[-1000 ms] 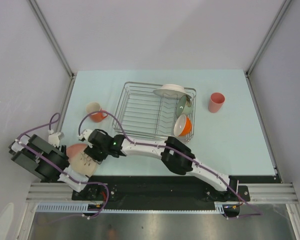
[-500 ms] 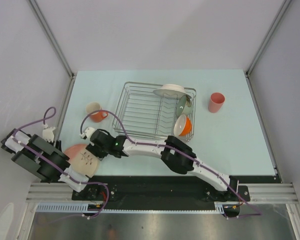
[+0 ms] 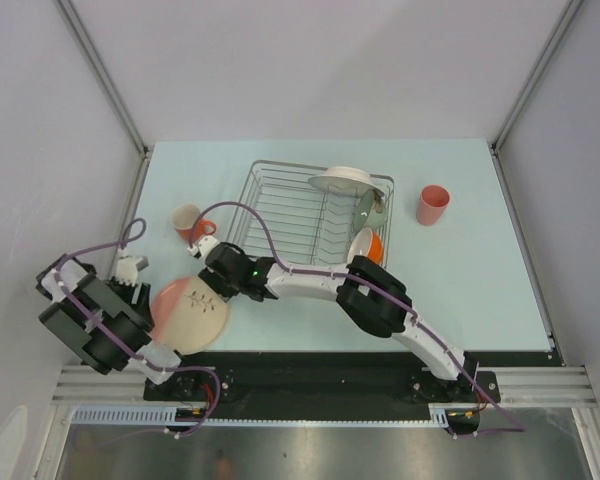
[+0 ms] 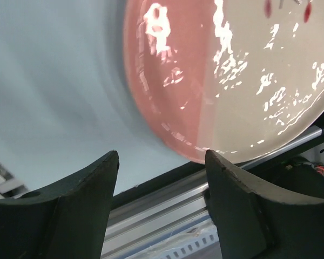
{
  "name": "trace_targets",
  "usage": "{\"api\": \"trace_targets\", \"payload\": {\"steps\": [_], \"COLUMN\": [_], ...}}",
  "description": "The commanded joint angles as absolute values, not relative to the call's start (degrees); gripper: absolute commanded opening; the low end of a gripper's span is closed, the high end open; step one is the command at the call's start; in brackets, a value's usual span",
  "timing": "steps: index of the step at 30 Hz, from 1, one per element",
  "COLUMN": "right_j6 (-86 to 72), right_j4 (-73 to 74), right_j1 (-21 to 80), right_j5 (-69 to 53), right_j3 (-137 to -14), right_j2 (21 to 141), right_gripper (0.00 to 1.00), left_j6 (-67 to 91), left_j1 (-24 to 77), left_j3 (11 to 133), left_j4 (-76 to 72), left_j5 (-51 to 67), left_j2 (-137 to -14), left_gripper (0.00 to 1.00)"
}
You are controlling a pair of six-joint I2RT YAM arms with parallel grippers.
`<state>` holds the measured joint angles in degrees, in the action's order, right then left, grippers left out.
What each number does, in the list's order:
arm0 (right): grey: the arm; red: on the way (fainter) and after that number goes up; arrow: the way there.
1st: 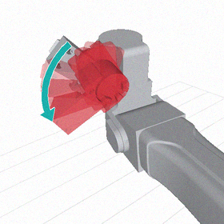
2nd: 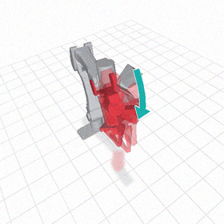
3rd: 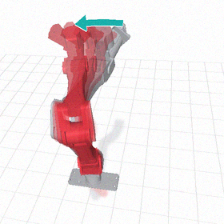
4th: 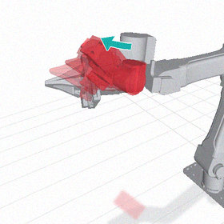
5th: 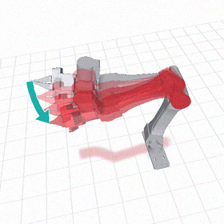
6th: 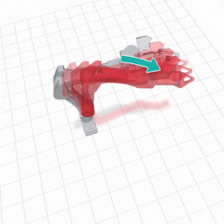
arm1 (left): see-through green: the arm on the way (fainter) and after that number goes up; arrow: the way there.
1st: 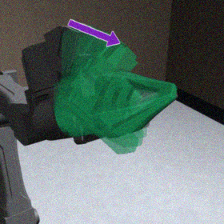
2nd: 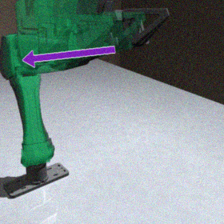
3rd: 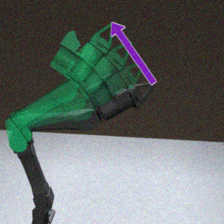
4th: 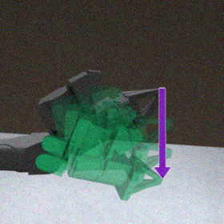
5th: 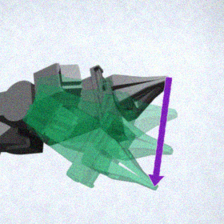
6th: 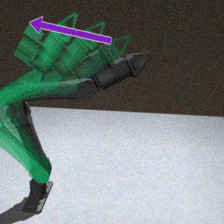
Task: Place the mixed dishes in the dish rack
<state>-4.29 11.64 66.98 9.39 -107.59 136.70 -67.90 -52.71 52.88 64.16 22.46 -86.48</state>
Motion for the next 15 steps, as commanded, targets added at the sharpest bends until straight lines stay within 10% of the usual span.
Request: {"api": "trace_targets", "payload": {"steps": [1, 15], "right_j6": [-4.4, -19.2], "right_j4": [18.9, 22.6], "right_j1": [65.0, 63.5], "right_j5": [15.1, -1.6], "right_j3": [-103.7, -95.7], "right_j2": [136.0, 128.5], "right_gripper": [0.53, 0.67], "left_j6": [-63.9, -59.2], "left_j1": [-45.3, -39.1], "left_j3": [50.6, 50.6], "left_j4": [59.3, 53.6], "left_j5": [22.6, 22.6], "left_j2": [-81.5, -91.3], "left_gripper": [0.71, 0.68]}}
